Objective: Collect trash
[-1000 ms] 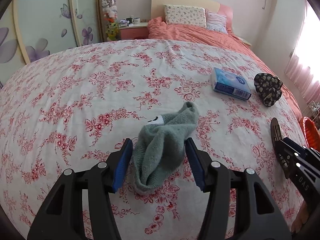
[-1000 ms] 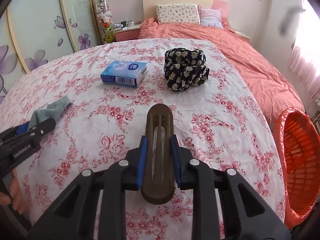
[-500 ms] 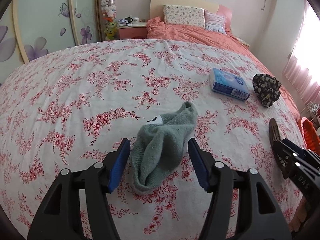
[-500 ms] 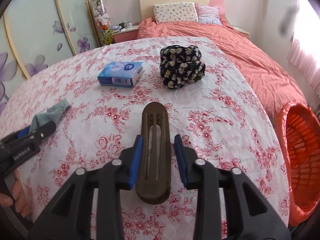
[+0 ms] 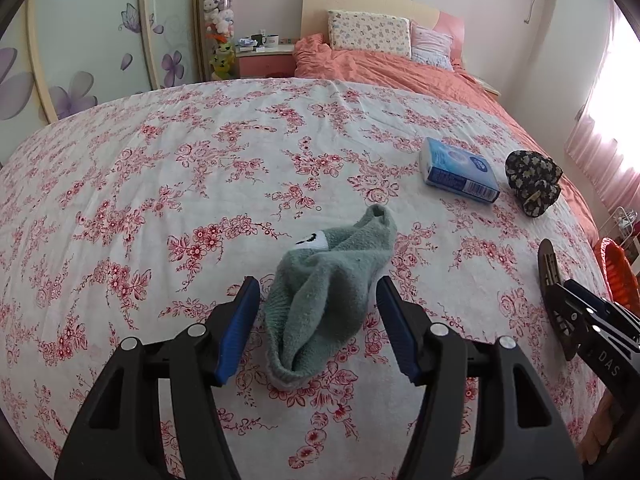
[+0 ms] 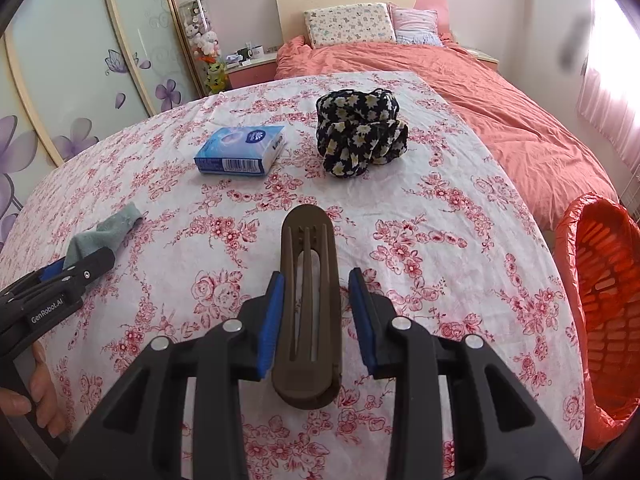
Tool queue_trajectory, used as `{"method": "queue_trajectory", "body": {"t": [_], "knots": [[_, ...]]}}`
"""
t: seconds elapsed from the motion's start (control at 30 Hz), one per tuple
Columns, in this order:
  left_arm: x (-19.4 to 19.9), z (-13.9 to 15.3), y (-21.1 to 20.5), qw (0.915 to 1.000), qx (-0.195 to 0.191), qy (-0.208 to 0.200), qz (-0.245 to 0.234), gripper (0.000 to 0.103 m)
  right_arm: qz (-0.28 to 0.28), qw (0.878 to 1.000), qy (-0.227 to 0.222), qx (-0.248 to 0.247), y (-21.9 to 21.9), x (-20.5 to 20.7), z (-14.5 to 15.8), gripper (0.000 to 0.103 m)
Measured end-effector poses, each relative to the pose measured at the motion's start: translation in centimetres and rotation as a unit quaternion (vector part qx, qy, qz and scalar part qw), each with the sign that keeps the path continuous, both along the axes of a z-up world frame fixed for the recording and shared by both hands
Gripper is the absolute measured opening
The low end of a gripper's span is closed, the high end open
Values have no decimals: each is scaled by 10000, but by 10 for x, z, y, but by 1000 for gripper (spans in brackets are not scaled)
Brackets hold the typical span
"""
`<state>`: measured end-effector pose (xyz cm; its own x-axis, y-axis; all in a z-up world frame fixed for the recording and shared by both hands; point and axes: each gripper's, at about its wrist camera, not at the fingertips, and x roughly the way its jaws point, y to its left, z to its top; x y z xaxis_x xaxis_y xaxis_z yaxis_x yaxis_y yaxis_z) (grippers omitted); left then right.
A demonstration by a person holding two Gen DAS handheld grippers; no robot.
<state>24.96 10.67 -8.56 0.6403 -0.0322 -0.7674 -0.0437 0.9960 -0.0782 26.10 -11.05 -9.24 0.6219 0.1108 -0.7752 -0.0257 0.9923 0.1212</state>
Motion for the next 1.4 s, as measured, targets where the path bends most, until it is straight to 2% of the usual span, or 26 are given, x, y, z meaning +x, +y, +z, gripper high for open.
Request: {"method": "queue_trajectory", "body": {"t": [0.73,0.83,0.93,1.03,1.07,1.1,1.13,1.2,1.3,1.4], "knots": [[0,-1,1,10000,-87,-14,-19,63,19,10000,2,41,-1,0,0,37],[1,-1,2,10000,-78,-15,-22,63,128,9997,16,-206,8,-2,1,44],[-4,-1,1,10000,20,-1,-89,63,199,9982,14,-565,17,-7,1,43],[-10,-1,-1,9997,121,14,-191,62,221,9980,64,-587,17,-14,1,43],[-11,-1,-1,9997,117,10,-208,61,206,9981,90,-570,15,-16,1,38],[-12,0,-1,9997,106,-2,-210,52,179,9983,103,-546,13,-17,2,33],[-12,0,0,9997,64,-27,-216,36,158,9985,115,-517,13,-19,2,32],[-11,1,1,9996,-20,-41,-283,18,156,9987,79,-469,11,-21,1,32],[-10,2,-2,9993,-33,-93,-358,13,126,9996,27,-232,5,-23,3,32],[-13,8,-5,9988,-57,-243,-430,13,54,9999,-80,-122,-1,-26,8,32]]}}
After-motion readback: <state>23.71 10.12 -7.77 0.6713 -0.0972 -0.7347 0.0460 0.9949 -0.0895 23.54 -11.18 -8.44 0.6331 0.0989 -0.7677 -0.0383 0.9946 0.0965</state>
